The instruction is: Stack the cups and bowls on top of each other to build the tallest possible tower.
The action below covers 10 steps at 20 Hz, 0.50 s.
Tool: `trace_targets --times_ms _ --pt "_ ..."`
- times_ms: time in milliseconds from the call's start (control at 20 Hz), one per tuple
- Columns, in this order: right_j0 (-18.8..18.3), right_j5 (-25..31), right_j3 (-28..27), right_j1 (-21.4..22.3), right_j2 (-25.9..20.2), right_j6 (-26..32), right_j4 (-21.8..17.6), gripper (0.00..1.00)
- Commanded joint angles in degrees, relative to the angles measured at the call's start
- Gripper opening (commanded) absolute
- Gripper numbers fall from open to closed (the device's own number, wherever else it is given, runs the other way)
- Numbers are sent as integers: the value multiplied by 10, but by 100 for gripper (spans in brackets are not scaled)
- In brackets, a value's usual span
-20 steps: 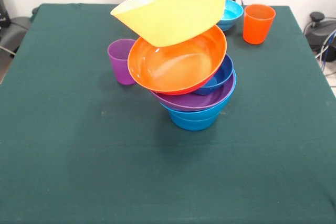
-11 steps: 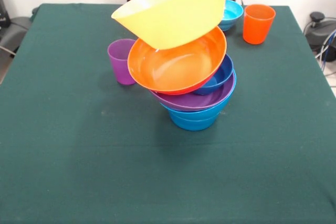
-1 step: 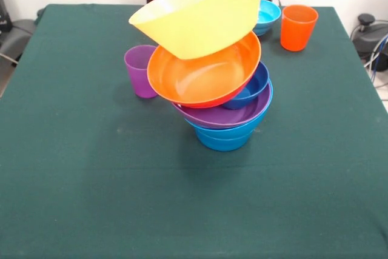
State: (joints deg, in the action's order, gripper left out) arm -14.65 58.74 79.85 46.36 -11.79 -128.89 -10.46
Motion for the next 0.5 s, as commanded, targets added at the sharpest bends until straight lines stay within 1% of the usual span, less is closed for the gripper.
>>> trace_targets --times_ms 50,500 --pt "12 -4 -30 -44 -36 63 -40 0" --pt "-4 -12 -85 -89 -46 99 -55 0"
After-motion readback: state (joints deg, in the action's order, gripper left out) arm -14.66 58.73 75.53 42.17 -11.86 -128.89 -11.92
